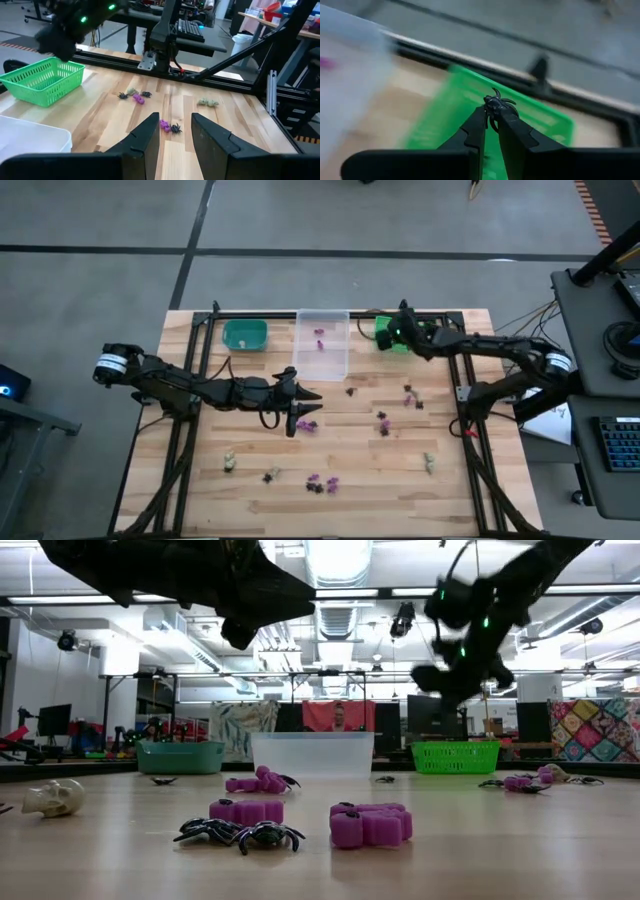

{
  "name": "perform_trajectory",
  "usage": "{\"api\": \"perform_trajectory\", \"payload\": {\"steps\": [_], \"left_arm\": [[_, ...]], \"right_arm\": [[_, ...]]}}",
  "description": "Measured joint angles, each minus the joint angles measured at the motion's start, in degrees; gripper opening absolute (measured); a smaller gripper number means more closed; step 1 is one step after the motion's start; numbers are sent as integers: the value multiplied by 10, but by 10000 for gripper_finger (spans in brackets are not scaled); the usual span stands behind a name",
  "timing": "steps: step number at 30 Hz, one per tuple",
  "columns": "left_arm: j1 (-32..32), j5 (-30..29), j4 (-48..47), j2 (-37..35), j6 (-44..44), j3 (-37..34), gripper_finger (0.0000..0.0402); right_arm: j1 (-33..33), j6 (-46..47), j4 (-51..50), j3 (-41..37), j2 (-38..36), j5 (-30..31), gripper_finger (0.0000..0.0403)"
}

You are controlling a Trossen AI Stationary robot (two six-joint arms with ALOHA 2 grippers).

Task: Sort Halloween decoration
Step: Put the black spider toy into the green bin

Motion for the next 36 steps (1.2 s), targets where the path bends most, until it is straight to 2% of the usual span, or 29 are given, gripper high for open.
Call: {"api": "perform_trajectory", "payload": {"steps": [4,9,17,23,26,31,34,36], "left_arm": [[0,0,0,0,-2,0,96],[0,0,0,0,-2,0,96],[0,0,0,0,-9,0,96],[0,0,-65,-6,-85,0,96],[0,0,-172,-10,-153,7,96],[2,-16,-513,-6,-280,78,96],[2,-32,-699,8,-301,116,96],[2,-35,-772,17,-279,132,96]], "right_arm": [[-38,2,14,0,29,-79,44],[-40,-1,36,0,40,-79,78],[-39,-2,38,0,19,-88,141],[-9,-11,38,0,-23,-196,162],[30,-17,38,0,-45,-209,163],[102,-25,45,0,-65,-209,153],[138,-32,64,0,-66,-210,146],[157,-41,76,0,-65,-209,142]]}}
